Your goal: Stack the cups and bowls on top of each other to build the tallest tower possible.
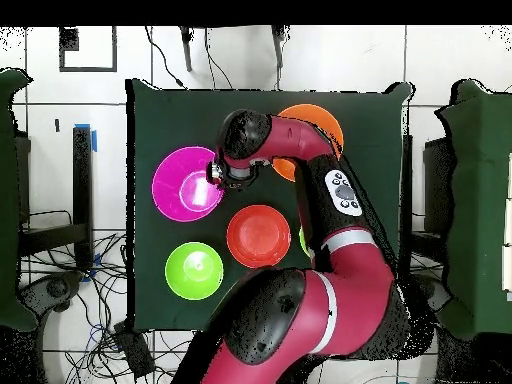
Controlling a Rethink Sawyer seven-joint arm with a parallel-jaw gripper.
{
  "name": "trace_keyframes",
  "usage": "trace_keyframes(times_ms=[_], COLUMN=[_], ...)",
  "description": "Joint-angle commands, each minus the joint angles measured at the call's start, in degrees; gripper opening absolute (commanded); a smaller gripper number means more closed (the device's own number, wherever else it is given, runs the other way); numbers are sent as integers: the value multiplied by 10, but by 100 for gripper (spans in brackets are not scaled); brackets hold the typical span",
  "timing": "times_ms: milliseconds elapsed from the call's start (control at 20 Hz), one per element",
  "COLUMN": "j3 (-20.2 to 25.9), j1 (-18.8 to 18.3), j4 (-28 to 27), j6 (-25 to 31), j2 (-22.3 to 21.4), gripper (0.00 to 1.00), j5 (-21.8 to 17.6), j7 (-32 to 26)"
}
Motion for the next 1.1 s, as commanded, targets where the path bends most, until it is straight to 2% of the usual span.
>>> trace_keyframes(times_ms=[50, 550, 650, 850, 1100], j3=[35, 60, 68, 82, 100], j1=[-16, -43, -52, -64, -83], j4=[-22, 8, 21, 50, 67], j6=[51, 55, 38, -30, -38], j2=[-29, -52, -55, -75, -85], gripper=[0, 0, 0, 0, 0], j5=[9, 29, 31, 16, 13], j7=[-81, -103, -113, -127, -136])
